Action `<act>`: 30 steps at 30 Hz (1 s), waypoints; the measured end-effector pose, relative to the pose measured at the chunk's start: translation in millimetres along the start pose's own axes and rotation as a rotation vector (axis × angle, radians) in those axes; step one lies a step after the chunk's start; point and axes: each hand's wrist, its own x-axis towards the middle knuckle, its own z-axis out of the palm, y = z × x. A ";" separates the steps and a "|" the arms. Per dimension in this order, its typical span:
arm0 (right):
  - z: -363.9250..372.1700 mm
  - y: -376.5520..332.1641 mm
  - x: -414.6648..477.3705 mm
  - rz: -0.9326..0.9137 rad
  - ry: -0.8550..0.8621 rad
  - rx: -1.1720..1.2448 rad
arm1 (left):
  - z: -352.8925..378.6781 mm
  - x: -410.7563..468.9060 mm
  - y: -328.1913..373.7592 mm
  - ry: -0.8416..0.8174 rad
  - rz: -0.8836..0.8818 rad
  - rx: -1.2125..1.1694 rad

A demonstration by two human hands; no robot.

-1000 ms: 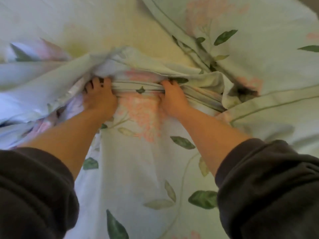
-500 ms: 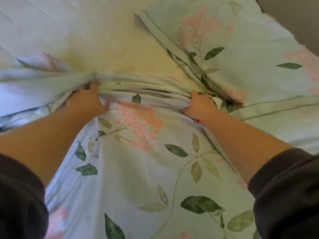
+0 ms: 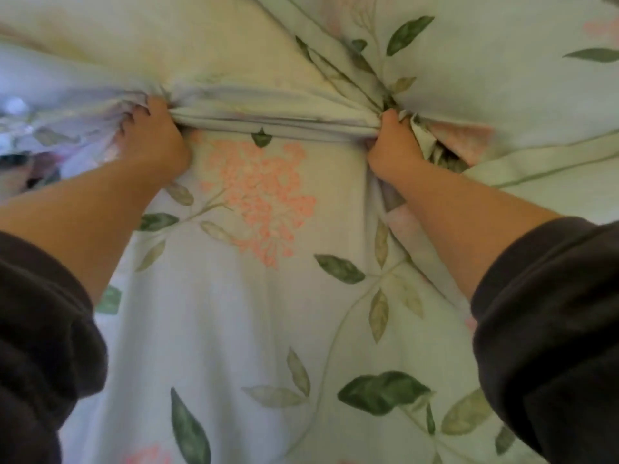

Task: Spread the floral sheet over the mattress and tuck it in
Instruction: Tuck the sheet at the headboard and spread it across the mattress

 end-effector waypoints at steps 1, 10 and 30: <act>-6.2 -1.4 -3.7 -0.007 -0.032 0.027 | -3.6 -0.8 -2.0 -0.031 0.001 -0.025; -31.4 0.8 -174.4 -0.251 -0.329 -0.058 | 3.5 -165.1 -44.3 -0.334 0.257 0.155; -19.1 59.7 -573.8 0.047 -0.627 -0.195 | -63.2 -459.6 -211.9 -0.443 -0.173 0.206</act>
